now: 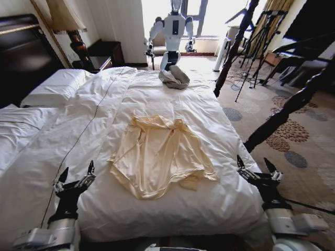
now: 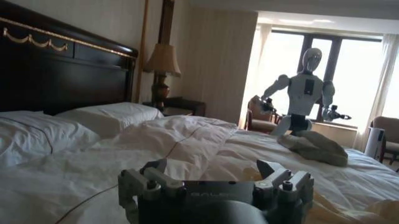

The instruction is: Pick up the clothes from the bed and hang them on the clothes hanger.

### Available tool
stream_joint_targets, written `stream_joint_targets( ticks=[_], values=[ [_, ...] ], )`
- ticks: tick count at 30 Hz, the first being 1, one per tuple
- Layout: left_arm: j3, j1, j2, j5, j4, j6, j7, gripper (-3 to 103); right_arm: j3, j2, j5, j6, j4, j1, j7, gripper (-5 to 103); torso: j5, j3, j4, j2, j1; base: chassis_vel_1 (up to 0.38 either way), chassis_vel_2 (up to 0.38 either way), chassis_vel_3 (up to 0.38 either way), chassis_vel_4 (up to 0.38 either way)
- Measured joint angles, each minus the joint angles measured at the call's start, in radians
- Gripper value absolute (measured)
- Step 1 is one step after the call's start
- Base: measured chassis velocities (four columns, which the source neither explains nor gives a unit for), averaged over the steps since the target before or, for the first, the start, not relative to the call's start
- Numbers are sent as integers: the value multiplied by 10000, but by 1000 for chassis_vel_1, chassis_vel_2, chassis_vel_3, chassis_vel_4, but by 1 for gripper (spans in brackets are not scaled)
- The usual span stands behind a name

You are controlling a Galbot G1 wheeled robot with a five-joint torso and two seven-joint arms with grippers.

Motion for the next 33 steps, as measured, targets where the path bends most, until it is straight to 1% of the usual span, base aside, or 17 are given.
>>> stream_joint_targets(
  ticks=[4,7,11,12,13,21,26,29,30,32,33],
  values=[
    [-5,-14,39,0,-12,31,2,97,-10,31,14,0,0,4,-3,100,0,0,0,0,0,0,0,0,0],
    [1,-24,20,-6,-19,37,8,99,0,-1,39,0,4,-1,-8,100,0,0,0,0,0,0,0,0,0],
    [0,-24,20,-21,-19,36,8,99,7,-28,39,-4,12,-8,-16,100,0,0,0,0,0,0,0,0,0],
    [-2,-36,46,-18,-19,35,10,102,27,-70,53,-6,32,-12,-26,100,0,0,0,0,0,0,0,0,0],
    [1,-46,57,-6,-19,35,10,100,43,-96,78,-7,41,-11,-30,100,0,0,0,0,0,0,0,0,0],
    [60,115,64,152,-231,197,43,99,104,-201,498,-90,-67,167,98,100,2,0,1,0,0,0,0,0,0],
    [-19,80,152,277,-233,274,-110,98,91,-591,532,-59,-132,52,91,100,-4,0,0,0,0,0,0,0,0],
    [27,-12,216,379,-234,309,-163,98,102,-917,583,-87,-287,154,67,100,1,0,0,0,0,0,0,0,0],
    [27,-12,216,379,-234,309,-163,98,102,-917,583,-87,-287,154,67,100,1,0,0,0,0,0,0,0,0],
    [45,-78,349,384,-225,346,-161,98,68,-1095,648,-173,-360,244,65,100,2,0,0,0,0,0,0,0,0],
    [28,-159,568,406,-133,366,-140,98,16,-1303,725,-247,-503,387,90,100,1,0,-2,0,0,0,0,0,0]
  ],
)
